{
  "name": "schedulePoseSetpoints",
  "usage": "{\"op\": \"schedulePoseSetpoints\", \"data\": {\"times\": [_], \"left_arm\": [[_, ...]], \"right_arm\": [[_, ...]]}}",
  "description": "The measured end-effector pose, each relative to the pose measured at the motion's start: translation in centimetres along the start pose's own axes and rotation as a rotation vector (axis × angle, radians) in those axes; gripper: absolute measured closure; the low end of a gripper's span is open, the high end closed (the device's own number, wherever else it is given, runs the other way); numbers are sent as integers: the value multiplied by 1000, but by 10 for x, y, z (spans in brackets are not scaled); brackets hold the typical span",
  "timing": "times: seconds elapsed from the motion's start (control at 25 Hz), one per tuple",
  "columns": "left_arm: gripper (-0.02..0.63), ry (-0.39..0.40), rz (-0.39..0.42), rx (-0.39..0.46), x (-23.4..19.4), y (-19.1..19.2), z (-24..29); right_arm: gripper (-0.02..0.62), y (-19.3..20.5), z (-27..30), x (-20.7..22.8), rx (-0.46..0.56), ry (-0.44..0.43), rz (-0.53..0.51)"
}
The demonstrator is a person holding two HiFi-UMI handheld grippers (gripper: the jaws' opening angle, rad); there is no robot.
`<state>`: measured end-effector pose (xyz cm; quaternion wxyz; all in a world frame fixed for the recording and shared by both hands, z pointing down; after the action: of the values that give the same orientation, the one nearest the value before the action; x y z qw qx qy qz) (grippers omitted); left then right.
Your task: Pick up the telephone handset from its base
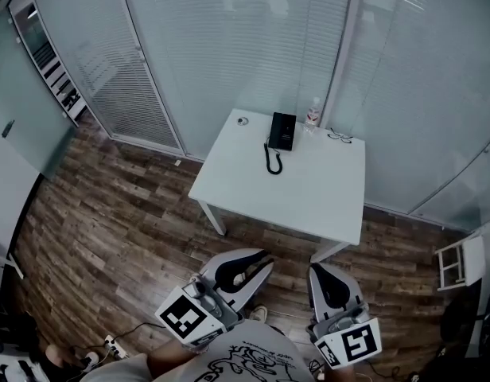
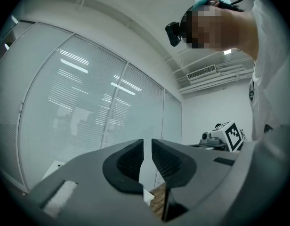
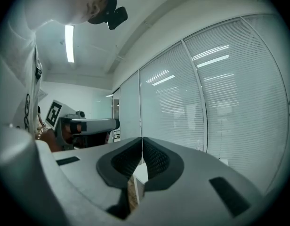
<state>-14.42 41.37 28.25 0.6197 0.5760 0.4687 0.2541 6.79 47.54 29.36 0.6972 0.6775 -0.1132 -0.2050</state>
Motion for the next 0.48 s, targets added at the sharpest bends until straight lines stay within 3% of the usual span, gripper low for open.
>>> {"op": "schedulePoseSetpoints", "data": {"times": [0.48], "left_arm": [[554, -1, 5, 7, -58, -12, 31]], "right_arm": [[589, -5, 59, 30, -2, 6, -13]]}}
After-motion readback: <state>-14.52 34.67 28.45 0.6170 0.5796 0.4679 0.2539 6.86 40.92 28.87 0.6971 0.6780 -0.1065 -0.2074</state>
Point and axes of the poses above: the fingertips, and each gripper's own axes: z forward along the fingers, x to its right, y out of its underside, the point moved 10 cm from there along -z, backward along the fingers, and after that the axes turned 8 degrees about -z, right-handed, at the moved point
